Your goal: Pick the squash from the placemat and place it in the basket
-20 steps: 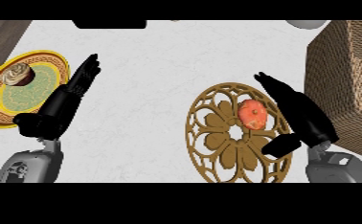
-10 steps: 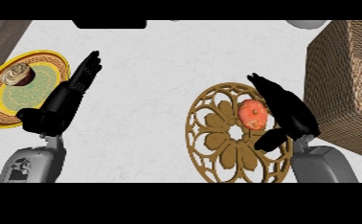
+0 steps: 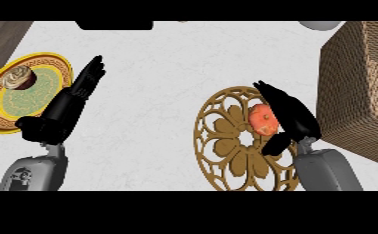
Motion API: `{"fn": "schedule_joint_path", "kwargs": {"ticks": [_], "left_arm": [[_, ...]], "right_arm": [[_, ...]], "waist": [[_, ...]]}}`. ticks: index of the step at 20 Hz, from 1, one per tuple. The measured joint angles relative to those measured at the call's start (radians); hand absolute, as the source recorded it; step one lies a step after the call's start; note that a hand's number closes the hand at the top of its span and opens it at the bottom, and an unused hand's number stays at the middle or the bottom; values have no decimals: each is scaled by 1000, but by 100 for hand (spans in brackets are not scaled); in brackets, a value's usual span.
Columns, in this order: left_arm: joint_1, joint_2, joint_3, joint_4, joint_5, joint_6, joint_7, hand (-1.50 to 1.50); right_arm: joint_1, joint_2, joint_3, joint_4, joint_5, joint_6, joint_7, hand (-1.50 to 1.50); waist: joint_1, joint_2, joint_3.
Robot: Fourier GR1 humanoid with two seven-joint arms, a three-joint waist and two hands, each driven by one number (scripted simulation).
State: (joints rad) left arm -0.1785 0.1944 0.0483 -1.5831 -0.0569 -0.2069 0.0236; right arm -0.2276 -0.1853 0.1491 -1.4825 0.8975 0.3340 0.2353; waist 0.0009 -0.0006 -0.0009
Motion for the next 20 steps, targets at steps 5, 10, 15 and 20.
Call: {"fn": "schedule_joint_path", "kwargs": {"ticks": [5, 10, 15, 20], "left_arm": [[-4, -22, -12, -1, -23, 12, 5, 0], [10, -5, 13, 1, -2, -19, -11, 0], [3, -12, 13, 6, -10, -15, -12, 0], [11, -8, 21, -4, -7, -23, -12, 0]], "right_arm": [[-35, 0, -5, 81, 5, 16, -49, 150], [-24, -2, 22, 75, 36, 21, -73, 150], [-24, -21, 54, 77, 84, 3, -122, 150], [17, -39, 88, 35, 143, -45, -155, 150]], "waist": [[0, -4, -5], [0, -12, -12], [0, -15, -16], [-3, -16, -16]]}}
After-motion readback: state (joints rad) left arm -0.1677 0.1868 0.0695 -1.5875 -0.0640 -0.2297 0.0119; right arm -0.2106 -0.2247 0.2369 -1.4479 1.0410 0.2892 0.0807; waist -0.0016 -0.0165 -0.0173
